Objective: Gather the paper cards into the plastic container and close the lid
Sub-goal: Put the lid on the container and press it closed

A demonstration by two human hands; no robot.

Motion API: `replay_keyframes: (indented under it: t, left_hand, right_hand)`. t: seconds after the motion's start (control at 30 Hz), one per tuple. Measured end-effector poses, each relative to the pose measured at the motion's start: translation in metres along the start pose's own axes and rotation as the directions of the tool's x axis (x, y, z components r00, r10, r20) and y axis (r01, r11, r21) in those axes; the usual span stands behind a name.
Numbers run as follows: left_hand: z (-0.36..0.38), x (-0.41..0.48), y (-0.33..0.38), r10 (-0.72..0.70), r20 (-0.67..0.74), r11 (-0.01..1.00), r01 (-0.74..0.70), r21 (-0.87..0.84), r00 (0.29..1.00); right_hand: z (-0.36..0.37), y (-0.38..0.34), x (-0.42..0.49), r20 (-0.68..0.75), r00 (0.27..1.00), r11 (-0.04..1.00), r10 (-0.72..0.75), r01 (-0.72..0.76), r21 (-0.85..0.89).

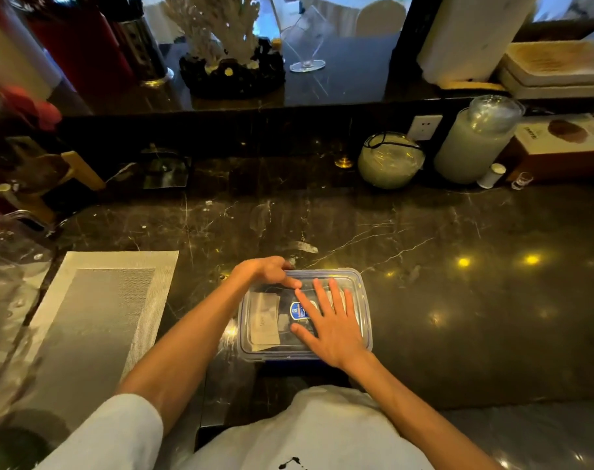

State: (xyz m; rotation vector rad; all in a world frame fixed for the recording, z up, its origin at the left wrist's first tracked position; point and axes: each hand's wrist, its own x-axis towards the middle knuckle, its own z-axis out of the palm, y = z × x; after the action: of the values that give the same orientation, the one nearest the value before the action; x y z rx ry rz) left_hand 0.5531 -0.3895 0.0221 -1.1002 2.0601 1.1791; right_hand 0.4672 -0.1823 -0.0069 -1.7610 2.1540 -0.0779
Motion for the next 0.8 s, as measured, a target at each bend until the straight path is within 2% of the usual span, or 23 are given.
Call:
replay_keyframes:
  t: [0.07,0.13,0.23,0.43,0.63,0.8]
  left_hand:
    - [0.007,0.0,-0.007,0.047,-0.124,0.998,-0.042,0.043,0.991]
    - [0.014,-0.003,-0.013,0.115,-0.282,0.988,-0.081,0.13,0.952]
    - [0.026,-0.005,-0.021,0.198,-0.397,0.978,-0.155,0.138,0.896]
    - [0.04,-0.006,-0.026,0.209,-0.53,0.978,-0.164,0.131,0.822]
    - [0.043,-0.005,-0.024,0.184,-0.582,0.982,-0.169,0.081,0.792]
    - [0.048,-0.005,-0.024,0.202,-0.646,0.977,-0.199,0.079,0.736]
  right_hand:
    - [0.001,0.001,0.0,-0.006,1.0,1.0,-0.003,0.003,0.006]
    - [0.003,0.002,0.001,-0.008,1.0,1.0,-0.004,0.004,-0.004]
    - [0.006,0.002,0.002,-0.005,1.0,1.0,0.001,-0.001,-0.019]
    - [0.006,0.003,0.003,-0.004,1.0,1.0,0.002,-0.002,-0.008]
    - [0.003,0.001,0.001,0.011,1.0,1.0,0.001,-0.001,-0.003]
    - [0.001,0.001,0.001,0.006,1.0,1.0,0.002,-0.001,-0.029]
